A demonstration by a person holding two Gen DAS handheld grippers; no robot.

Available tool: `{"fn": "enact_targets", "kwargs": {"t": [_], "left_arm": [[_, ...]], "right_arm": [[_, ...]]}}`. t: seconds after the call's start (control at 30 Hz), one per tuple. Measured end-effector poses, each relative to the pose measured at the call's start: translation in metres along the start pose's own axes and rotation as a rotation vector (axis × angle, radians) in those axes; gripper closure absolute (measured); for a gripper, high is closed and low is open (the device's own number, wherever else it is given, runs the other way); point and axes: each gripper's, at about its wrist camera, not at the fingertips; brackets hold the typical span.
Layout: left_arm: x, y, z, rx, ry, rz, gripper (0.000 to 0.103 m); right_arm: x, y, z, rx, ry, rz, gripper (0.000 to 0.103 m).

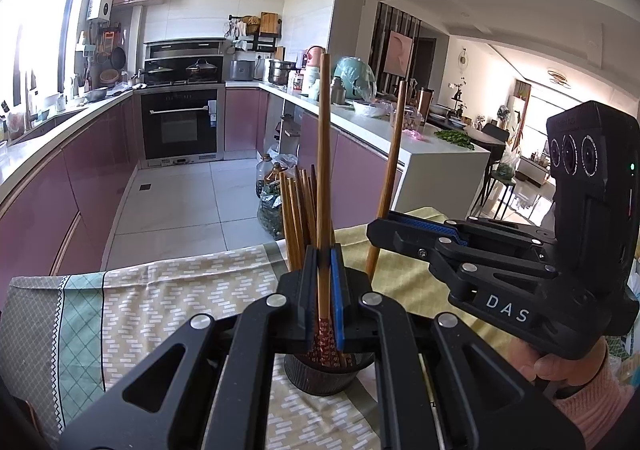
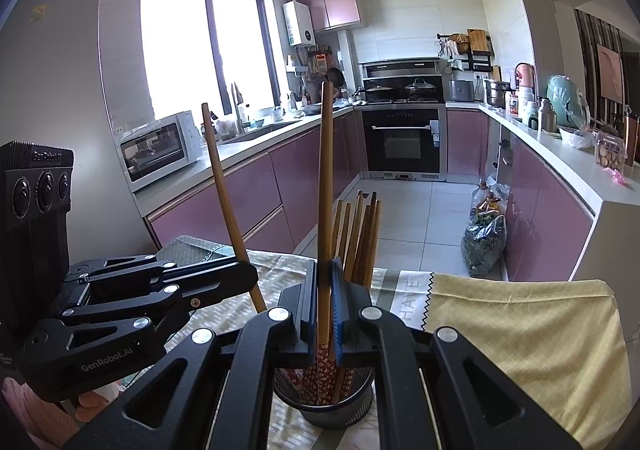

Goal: Organize utensils
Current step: 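Carry both upright chopsticks over the mesh cup and lower them in, then push both chopsticks down into the cup and open both grippers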

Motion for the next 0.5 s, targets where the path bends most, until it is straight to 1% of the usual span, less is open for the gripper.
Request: {"fn": "enact_targets", "kwargs": {"t": [0.5], "left_arm": [[-0.006, 0.003, 0.016, -0.041, -0.009, -0.001, 0.096]], "right_arm": [[0.005, 0.007, 0.009, -0.026, -0.003, 0.012, 0.097]]}}
Point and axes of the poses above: each gripper's, at about its wrist camera, not at the fingertips, and z roughly the way its jaws point, x to its right, y to its underside, and after that the axes turned 11 degrees about -x, right-handed
